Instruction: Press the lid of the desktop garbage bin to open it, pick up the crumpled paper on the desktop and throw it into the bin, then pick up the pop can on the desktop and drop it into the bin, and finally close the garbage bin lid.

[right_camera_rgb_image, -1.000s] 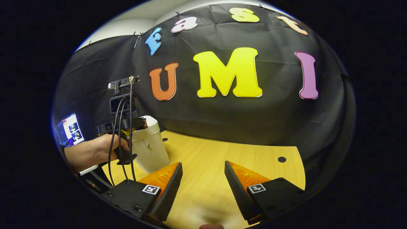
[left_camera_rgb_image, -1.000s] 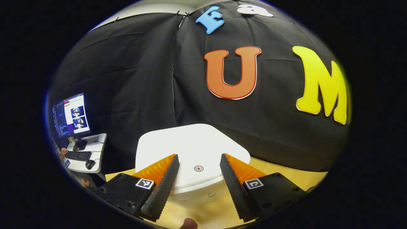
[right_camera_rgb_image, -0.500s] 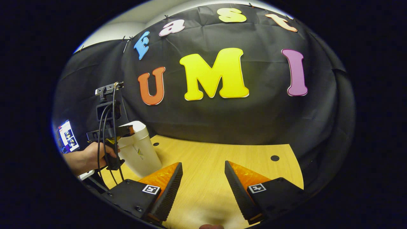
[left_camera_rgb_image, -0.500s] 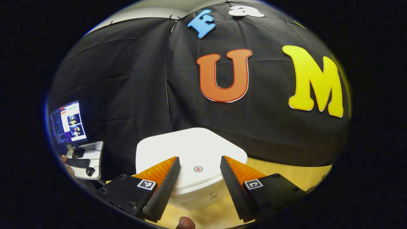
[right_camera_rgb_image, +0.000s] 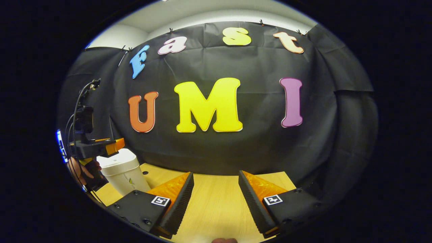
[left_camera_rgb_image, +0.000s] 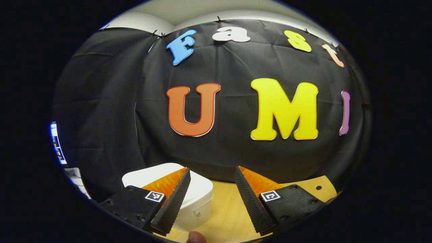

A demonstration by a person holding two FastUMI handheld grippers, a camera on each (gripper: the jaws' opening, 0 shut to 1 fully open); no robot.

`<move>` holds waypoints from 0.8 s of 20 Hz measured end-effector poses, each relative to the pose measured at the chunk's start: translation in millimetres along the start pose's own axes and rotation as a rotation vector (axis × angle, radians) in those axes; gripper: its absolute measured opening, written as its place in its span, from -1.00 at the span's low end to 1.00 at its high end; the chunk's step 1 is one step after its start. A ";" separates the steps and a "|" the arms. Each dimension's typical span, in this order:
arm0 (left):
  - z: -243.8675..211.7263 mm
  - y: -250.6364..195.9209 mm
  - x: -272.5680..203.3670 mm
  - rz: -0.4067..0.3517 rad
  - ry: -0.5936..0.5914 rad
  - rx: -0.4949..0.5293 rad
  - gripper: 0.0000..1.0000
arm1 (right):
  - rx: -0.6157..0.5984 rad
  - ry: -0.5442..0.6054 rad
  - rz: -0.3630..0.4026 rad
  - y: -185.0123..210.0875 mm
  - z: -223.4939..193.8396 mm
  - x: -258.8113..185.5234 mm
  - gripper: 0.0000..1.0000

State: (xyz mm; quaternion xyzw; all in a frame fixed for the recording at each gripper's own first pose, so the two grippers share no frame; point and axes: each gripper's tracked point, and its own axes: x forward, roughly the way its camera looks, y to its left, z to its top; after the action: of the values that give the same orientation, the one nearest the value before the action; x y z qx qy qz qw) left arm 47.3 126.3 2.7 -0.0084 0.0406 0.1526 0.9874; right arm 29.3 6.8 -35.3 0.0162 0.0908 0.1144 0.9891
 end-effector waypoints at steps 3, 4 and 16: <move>12.9 -22.7 -22.8 -0.096 -0.013 -0.019 0.82 | -0.046 -0.052 -0.028 9.4 18.0 -9.1 0.70; 17.6 -29.6 -29.6 -0.121 -0.028 -0.015 0.82 | -0.047 -0.070 -0.031 15.1 23.1 -12.3 0.69; 18.8 -67.5 -85.8 -0.238 -0.112 0.024 0.90 | -0.073 -0.139 -0.108 33.3 38.9 -24.2 0.70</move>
State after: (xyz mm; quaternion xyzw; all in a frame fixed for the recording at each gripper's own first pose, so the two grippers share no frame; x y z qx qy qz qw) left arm -12.4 36.7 28.8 0.0071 -0.0143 0.0341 0.9993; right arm 5.9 33.2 8.9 -0.0167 0.0187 0.0628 0.9977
